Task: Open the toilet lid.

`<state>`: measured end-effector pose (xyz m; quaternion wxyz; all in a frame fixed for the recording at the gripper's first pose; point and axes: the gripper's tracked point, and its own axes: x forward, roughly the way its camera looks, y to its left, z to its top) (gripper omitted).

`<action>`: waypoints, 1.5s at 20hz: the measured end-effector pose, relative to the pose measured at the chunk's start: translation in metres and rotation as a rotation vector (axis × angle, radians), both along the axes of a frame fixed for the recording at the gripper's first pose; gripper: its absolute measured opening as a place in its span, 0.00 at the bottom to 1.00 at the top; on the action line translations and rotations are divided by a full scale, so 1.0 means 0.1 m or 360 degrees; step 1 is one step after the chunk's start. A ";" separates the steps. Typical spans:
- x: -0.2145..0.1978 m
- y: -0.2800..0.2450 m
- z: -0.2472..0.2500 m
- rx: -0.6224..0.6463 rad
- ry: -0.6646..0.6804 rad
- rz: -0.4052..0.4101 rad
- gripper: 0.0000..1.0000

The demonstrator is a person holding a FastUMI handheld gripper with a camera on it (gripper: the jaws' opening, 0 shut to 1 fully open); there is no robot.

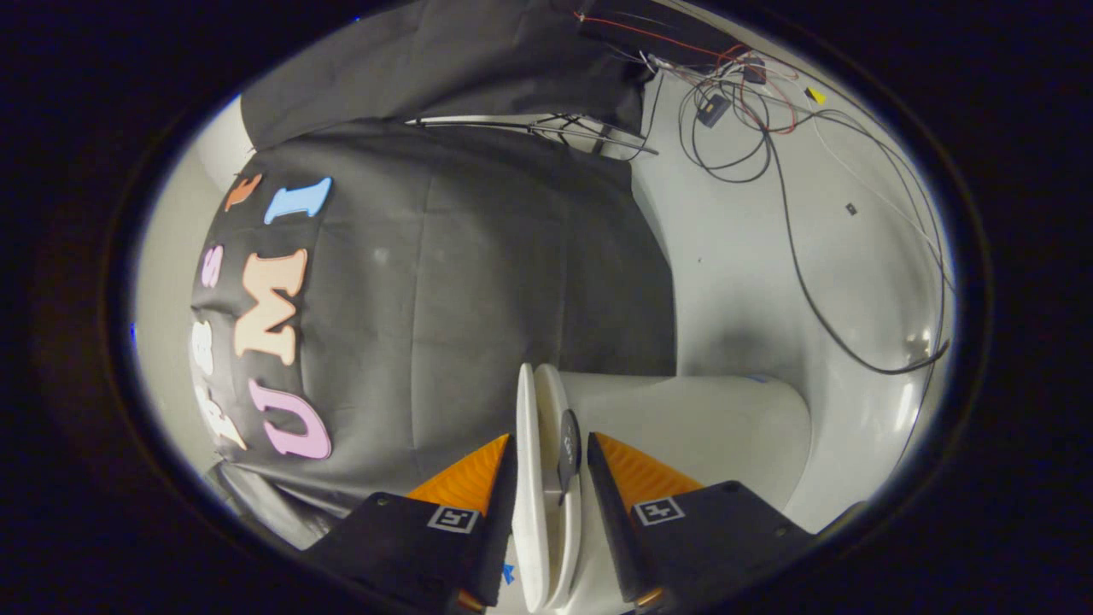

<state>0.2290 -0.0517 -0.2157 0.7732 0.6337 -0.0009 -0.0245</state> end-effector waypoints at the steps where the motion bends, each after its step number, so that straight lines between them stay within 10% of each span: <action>1: 0.03 -0.01 0.02 0.0004 -0.0030 0.0004 0.52; 10: 0.13 -0.01 0.13 -0.0217 0.0041 -0.0037 0.22; 30: 0.00 1.73 2.41 -0.1235 -0.0161 0.0226 0.22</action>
